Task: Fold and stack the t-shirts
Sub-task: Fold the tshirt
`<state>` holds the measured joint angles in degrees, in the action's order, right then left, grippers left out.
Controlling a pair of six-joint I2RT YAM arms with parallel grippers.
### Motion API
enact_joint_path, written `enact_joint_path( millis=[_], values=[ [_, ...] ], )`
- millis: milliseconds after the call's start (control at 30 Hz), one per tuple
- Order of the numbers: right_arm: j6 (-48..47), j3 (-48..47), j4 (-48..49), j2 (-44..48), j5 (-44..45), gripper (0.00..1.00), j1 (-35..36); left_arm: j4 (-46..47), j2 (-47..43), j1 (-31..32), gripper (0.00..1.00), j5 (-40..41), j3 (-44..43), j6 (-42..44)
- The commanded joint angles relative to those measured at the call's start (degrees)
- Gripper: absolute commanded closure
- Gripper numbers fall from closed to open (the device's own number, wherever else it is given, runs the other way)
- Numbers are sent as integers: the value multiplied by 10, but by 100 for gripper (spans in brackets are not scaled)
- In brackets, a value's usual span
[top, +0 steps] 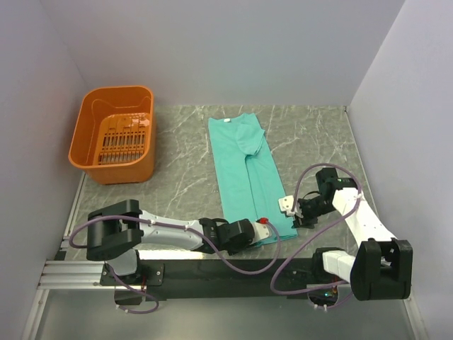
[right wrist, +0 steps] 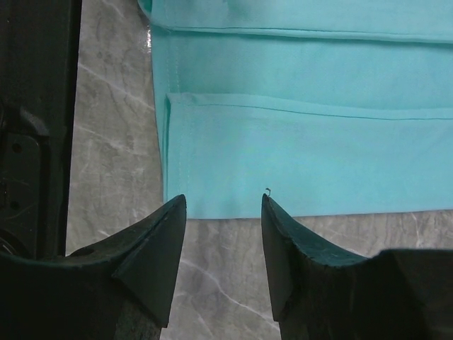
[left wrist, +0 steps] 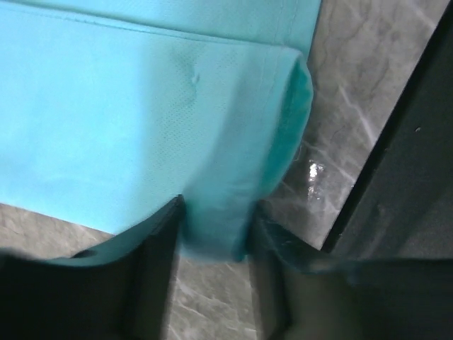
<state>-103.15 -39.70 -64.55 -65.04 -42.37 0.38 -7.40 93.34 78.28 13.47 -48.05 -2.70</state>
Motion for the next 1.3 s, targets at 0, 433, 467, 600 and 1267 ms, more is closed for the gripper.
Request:
enact_joint_path(
  millis=[0,433,467,600,1267],
  values=[
    [2,-7,12,-5,-9,46,0,-27,25,4,58,9,-18,1],
    [23,43,79,-17,77,48,27,-10,-18,-2,99,-68,-2,-32],
    [23,48,80,-14,83,48,36,-10,-19,-8,99,-75,-3,-34],
    [12,50,58,3,84,48,42,-2,-23,-21,99,-107,-4,-46],
    [52,139,87,101,113,42,132,22,-22,-51,99,-151,2,-77]
  ],
)
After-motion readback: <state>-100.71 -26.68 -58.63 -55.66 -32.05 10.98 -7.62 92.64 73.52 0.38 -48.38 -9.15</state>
